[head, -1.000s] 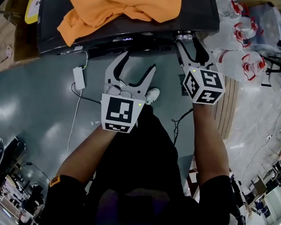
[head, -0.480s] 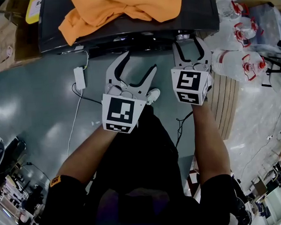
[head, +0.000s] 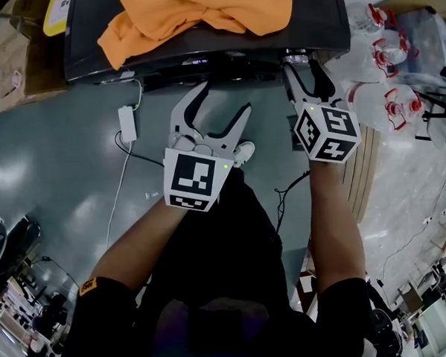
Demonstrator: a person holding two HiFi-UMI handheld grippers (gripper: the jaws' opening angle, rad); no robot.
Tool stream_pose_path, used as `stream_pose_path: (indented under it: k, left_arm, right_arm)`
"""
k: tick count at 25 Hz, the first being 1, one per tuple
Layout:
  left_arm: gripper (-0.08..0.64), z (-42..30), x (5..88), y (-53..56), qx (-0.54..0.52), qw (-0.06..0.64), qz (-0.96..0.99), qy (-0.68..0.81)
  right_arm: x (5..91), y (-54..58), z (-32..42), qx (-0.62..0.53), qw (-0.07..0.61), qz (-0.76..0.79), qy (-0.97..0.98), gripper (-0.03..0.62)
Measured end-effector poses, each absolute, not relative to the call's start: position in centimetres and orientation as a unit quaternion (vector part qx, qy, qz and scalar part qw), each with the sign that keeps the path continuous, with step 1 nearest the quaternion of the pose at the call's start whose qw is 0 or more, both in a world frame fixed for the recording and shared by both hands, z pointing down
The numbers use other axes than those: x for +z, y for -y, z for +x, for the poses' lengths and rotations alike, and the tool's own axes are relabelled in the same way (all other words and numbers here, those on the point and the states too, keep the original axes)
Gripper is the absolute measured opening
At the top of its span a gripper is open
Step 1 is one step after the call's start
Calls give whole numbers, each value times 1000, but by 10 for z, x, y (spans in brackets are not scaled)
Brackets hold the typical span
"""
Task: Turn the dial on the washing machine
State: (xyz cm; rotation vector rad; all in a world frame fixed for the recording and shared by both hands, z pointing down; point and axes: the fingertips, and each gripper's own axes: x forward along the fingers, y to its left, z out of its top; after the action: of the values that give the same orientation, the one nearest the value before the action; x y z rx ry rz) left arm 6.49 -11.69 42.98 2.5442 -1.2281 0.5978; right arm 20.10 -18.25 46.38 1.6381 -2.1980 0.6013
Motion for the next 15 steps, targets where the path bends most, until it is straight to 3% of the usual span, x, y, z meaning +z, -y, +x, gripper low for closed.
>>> stream_pose_path:
  k: [7, 13, 15]
  left_arm:
    - [298, 62, 427, 121, 203, 125, 874, 423]
    - [298, 58, 414, 122, 196, 124, 876, 423]
    - [298, 56, 401, 119, 193, 123, 877, 422]
  right_arm:
    - [456, 180, 180, 77, 271, 567, 774, 273]
    - [427, 169, 166, 75, 251, 566, 782, 270]
    - [411, 156, 159, 83, 239, 562, 787, 222]
